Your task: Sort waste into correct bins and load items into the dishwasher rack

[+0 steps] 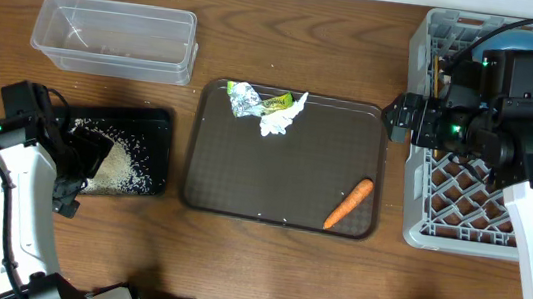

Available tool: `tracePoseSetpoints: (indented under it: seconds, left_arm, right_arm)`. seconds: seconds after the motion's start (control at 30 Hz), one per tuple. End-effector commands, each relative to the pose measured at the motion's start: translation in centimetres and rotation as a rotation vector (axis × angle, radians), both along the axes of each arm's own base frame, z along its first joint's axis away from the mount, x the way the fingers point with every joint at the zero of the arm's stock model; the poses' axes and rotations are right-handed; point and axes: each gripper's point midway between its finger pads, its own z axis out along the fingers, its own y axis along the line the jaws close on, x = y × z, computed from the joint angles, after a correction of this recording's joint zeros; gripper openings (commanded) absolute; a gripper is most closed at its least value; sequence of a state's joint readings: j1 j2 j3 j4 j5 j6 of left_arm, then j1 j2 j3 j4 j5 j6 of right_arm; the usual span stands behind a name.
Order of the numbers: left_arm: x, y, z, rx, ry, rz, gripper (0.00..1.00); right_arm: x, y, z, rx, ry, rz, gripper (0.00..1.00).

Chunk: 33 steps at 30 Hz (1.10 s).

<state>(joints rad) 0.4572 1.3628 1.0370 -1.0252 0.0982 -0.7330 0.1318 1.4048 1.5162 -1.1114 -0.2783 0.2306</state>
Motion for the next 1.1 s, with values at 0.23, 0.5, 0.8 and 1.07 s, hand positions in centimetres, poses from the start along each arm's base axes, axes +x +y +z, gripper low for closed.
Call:
tracePoseSetpoints:
  seconds: [0.23, 0.5, 0.8, 1.07]
  left_arm:
    - [0.2, 0.3, 0.7, 0.014, -0.016, 0.008, 0.98]
    - [0.3, -0.1, 0.7, -0.011, -0.027, 0.007, 0.98]
    - [-0.5, -10.9, 2.3, -0.470, -0.106, -0.371, 0.98]
    - [-0.2, -16.8, 2.1, -0.426, -0.101, -0.732, 0.98]
  right_arm:
    - [-0.4, 0.0, 0.3, -0.009, -0.010, -0.001, 0.99]
    - [-0.4, 0.0, 0.3, -0.009, -0.010, -0.001, 0.99]
    - [-0.4, 0.0, 0.3, -0.009, -0.010, -0.001, 0.99]
    - [-0.4, 0.0, 0.3, -0.009, -0.010, -0.001, 0.99]
